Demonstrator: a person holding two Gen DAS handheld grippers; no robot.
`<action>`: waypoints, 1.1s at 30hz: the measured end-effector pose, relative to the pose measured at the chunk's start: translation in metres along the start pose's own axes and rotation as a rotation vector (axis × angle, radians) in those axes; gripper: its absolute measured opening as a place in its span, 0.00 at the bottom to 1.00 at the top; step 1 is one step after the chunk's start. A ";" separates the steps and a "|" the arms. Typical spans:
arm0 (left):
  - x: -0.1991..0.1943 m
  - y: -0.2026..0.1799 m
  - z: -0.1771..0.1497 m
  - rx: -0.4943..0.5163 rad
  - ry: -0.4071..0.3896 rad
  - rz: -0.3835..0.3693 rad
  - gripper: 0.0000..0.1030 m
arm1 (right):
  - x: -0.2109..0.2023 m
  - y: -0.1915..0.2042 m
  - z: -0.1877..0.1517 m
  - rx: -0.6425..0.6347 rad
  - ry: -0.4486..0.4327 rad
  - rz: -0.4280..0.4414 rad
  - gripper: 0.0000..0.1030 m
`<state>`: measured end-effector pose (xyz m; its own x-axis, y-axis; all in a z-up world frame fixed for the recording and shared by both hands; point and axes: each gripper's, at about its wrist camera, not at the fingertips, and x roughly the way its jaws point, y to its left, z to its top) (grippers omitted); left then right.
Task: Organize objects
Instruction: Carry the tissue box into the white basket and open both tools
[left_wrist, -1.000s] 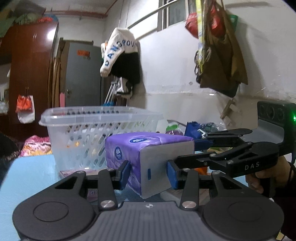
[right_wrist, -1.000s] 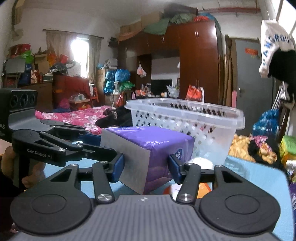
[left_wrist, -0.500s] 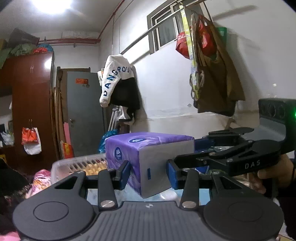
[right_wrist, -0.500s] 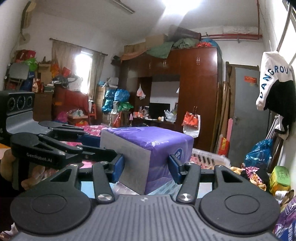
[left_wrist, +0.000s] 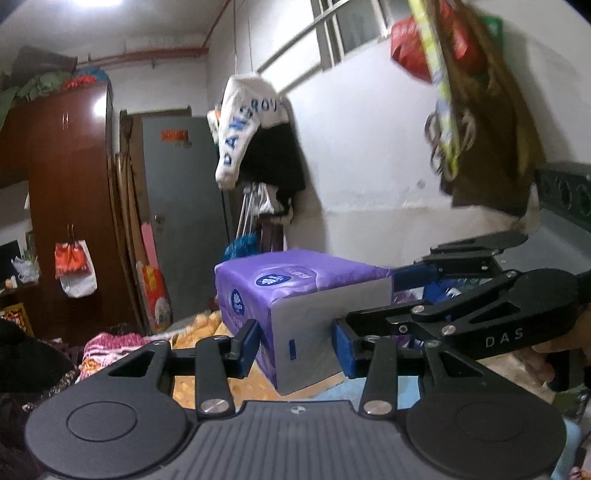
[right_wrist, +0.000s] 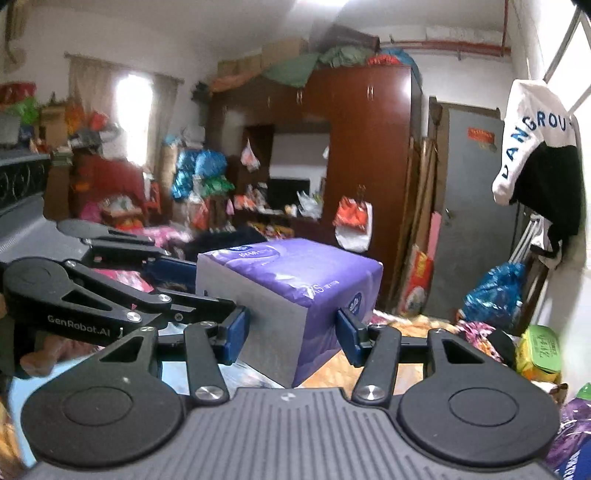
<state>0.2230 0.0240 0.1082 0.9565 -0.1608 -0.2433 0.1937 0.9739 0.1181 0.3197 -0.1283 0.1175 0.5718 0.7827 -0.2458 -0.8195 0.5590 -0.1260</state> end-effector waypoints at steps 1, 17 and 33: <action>0.008 0.001 -0.002 0.001 0.011 0.004 0.46 | 0.004 -0.002 -0.003 0.005 0.009 -0.008 0.54; 0.050 0.008 -0.015 -0.015 0.097 -0.010 0.45 | 0.008 -0.024 -0.029 0.054 0.052 -0.016 0.53; -0.007 0.014 -0.029 -0.060 0.020 0.047 0.81 | -0.051 -0.032 -0.048 0.201 -0.002 -0.086 1.00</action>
<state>0.2132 0.0438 0.0834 0.9596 -0.1118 -0.2582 0.1346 0.9882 0.0725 0.3147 -0.1990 0.0878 0.6394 0.7301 -0.2409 -0.7435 0.6670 0.0480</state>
